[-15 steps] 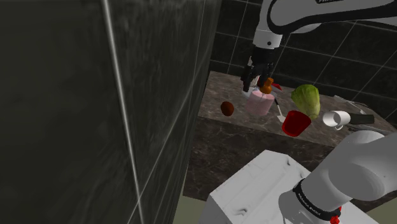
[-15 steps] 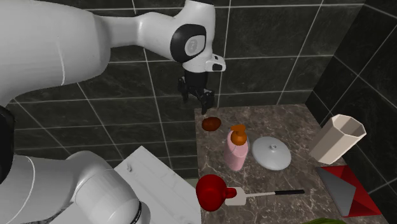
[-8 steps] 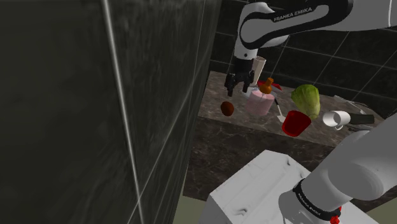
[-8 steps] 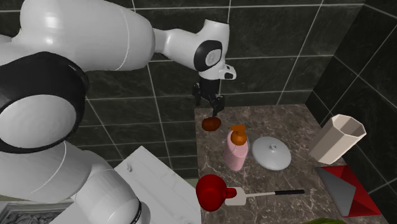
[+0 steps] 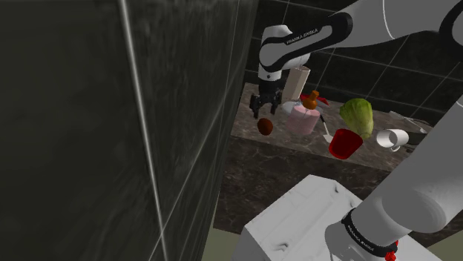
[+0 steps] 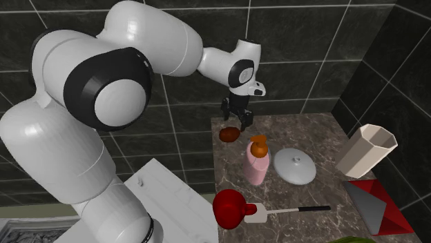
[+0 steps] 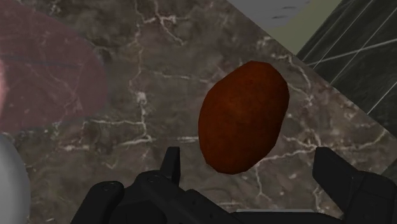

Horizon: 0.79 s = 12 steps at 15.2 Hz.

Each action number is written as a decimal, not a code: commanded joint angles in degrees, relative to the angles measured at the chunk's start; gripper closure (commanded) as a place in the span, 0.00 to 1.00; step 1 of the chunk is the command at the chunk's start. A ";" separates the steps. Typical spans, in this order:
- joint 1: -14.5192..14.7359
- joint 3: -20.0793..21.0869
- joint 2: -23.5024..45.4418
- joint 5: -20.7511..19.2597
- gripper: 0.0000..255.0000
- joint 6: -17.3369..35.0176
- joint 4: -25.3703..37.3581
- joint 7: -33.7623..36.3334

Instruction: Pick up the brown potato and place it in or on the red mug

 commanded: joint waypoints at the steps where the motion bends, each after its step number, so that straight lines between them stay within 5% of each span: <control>1: 0.00 0.00 0.82 -0.01 0.00 1.39 -0.60 0.14; 12: -0.07 -0.06 1.99 -0.04 0.00 4.88 -2.92 0.14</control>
